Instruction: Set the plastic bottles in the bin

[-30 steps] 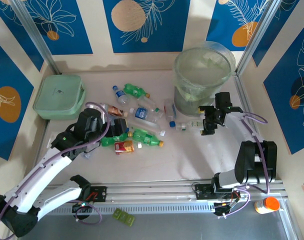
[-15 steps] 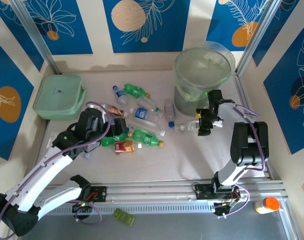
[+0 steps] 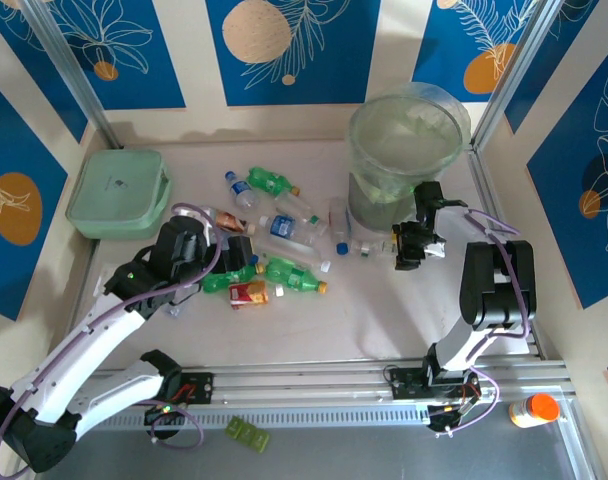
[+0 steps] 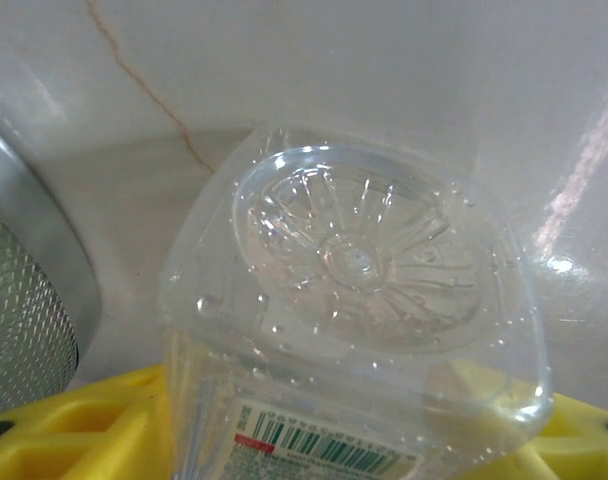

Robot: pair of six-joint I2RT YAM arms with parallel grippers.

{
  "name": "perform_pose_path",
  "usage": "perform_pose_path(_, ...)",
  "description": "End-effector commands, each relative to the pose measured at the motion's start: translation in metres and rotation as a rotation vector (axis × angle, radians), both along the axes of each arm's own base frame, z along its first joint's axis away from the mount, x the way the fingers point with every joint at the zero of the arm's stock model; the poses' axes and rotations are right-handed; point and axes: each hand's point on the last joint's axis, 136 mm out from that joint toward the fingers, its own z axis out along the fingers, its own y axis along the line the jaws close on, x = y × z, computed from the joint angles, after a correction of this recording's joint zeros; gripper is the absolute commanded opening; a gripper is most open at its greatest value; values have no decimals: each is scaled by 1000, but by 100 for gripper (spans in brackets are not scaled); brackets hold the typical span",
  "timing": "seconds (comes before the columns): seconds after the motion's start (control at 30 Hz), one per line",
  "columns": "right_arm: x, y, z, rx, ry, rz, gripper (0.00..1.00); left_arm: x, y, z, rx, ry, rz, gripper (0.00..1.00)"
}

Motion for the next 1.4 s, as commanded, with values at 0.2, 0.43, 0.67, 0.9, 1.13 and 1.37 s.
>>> perform_pose_path(0.2, -33, -9, -3, -1, 4, 50, 56, -2, -2, 26, -44, -43, -13, 100)
perform_pose_path(0.43, -47, -10, 51, -54, -317, 212, 56, -8, -8, 48, -88, -77, -60, 100)
perform_pose_path(0.67, -70, 6, 141, -183, -801, 443, 49, -17, -20, 97, -130, -177, -172, 100)
perform_pose_path(0.9, -93, 37, 247, -233, -1237, 669, 49, -14, -10, 132, -77, -307, -169, 100)
perform_pose_path(1.13, -80, 37, 337, -504, -1416, 776, 47, -20, -44, 129, -201, -254, -307, 100)
perform_pose_path(1.37, -24, 15, 417, -786, -1411, 721, 46, -25, -66, 112, -262, -161, -400, 100)
